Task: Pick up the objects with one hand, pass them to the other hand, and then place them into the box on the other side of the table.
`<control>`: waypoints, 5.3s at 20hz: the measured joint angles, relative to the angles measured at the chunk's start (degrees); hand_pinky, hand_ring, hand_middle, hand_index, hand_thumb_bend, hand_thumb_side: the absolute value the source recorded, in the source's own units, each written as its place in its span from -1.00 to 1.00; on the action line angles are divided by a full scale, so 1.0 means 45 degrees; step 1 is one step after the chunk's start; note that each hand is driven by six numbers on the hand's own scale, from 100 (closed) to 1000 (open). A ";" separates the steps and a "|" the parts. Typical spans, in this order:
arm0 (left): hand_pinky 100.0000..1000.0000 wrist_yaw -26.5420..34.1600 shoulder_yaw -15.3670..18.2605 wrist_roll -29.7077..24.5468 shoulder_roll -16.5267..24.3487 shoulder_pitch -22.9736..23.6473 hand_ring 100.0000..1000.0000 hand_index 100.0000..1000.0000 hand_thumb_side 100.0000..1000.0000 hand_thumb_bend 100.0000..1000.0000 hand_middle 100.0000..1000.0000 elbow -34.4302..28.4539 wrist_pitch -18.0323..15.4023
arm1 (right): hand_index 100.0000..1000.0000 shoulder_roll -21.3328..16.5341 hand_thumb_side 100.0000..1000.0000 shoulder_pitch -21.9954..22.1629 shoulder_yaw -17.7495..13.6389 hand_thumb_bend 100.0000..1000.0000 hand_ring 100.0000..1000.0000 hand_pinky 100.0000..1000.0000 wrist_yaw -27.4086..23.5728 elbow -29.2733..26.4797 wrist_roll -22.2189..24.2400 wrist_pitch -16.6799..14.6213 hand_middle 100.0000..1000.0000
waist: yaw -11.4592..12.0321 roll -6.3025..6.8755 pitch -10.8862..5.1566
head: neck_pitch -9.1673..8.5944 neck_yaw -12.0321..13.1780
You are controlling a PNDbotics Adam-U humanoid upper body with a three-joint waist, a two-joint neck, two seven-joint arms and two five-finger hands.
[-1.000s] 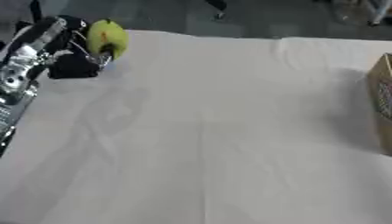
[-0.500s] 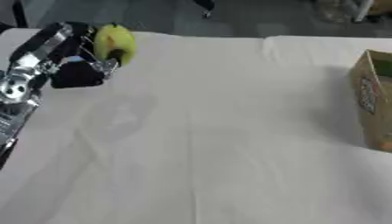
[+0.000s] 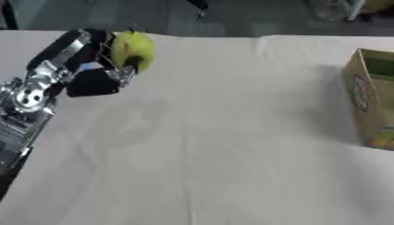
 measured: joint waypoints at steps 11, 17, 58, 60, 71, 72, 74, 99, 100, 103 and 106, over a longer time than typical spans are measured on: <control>0.18 -0.0696 -0.0346 -0.0048 -0.0405 -0.0019 0.06 0.06 -0.76 -0.91 -0.06 0.0048 -0.0851 | 0.70 -0.0450 -0.63 -0.2221 0.2163 -0.49 0.63 0.76 0.0309 -0.1278 0.2800 0.0029 0.65 | 0.0092 -0.0031 -0.0003 | 0.0020 -0.0012; 0.18 -0.1362 -0.0497 0.0131 -0.0682 -0.0046 0.06 0.04 -0.79 -0.91 -0.07 0.0269 -0.1507 | 0.69 -0.1096 -0.63 -0.3887 0.3720 -0.42 0.64 0.75 0.0744 -0.1320 0.4481 -0.0024 0.65 | 0.0156 -0.0104 -0.0007 | 0.0079 -0.0099; 0.17 -0.2704 -0.0958 0.1914 -0.2195 -0.0135 0.04 0.02 -0.84 -0.90 -0.09 0.2324 -0.4485 | 0.52 0.0972 -0.88 -0.9451 0.8166 -0.30 0.45 0.54 0.2531 0.0350 1.1559 -0.0506 0.51 | 0.0170 -0.0392 -0.0019 | 0.0362 -0.0507; 0.17 -0.2702 -0.0962 0.1928 -0.2244 -0.0136 0.04 0.02 -0.84 -0.89 -0.09 0.2360 -0.4541 | 0.52 0.1129 -0.88 -0.9486 0.8244 -0.31 0.44 0.54 0.2766 0.0472 1.1586 -0.0604 0.51 | 0.0170 -0.0400 -0.0019 | 0.0362 -0.0507; 0.16 -0.2594 -0.1051 0.1850 -0.2553 -0.0137 0.04 0.02 -0.85 -0.88 -0.10 0.2103 -0.4570 | 0.47 0.1830 -0.87 -0.9544 0.8463 -0.50 0.32 0.43 0.3516 0.0808 1.1425 -0.0575 0.45 | 0.0175 -0.0402 -0.0019 | 0.0363 -0.0502; 0.16 -0.2593 -0.1052 0.1839 -0.2595 -0.0137 0.04 0.02 -0.84 -0.88 -0.10 0.2068 -0.4558 | 0.46 0.1879 -0.88 -0.9541 0.8462 -0.51 0.30 0.42 0.3543 0.0808 1.1329 -0.0502 0.44 | 0.0175 -0.0402 -0.0019 | 0.0363 -0.0501; 0.16 -0.2593 -0.1057 0.1831 -0.2686 -0.0137 0.04 0.02 -0.85 -0.87 -0.10 0.2037 -0.4543 | 0.44 0.1972 -0.88 -0.9535 0.8459 -0.52 0.27 0.40 0.3554 0.0805 1.1111 -0.0320 0.42 | 0.0175 -0.0402 -0.0019 | 0.0363 -0.0500; 0.15 -0.2718 -0.0914 0.2204 -0.3410 -0.0271 0.03 0.01 -0.87 -0.87 -0.11 0.2064 -0.4307 | 0.43 0.2196 -0.94 -0.9321 0.8341 -0.34 0.26 0.39 0.3194 0.0692 1.1147 0.0434 0.41 | 0.0169 -0.0402 -0.0019 | 0.0369 -0.0507; 0.15 -0.2719 -0.0904 0.2207 -0.3410 -0.0289 0.04 0.01 -0.87 -0.87 -0.11 0.2063 -0.4307 | 0.42 0.2194 -0.96 -0.9320 0.8312 -0.34 0.26 0.39 0.3194 0.0694 1.1179 0.0421 0.41 | 0.0169 -0.0402 -0.0019 | 0.0369 -0.0507; 0.15 -0.2719 -0.0881 0.2205 -0.3410 -0.0345 0.04 0.01 -0.88 -0.86 -0.11 0.2026 -0.4304 | 0.42 0.2190 -0.97 -0.9317 0.8304 -0.34 0.25 0.38 0.3199 0.0703 1.1210 0.0400 0.40 | 0.0169 -0.0402 -0.0019 | 0.0369 -0.0509; 0.15 -0.2714 -0.0881 0.2166 -0.3410 -0.0346 0.04 0.01 -0.88 -0.86 -0.11 0.1880 -0.4268 | 0.40 0.2190 -0.97 -0.9316 0.8304 -0.36 0.23 0.36 0.3207 0.0706 1.1195 0.0380 0.39 | 0.0170 -0.0402 -0.0019 | 0.0371 -0.0514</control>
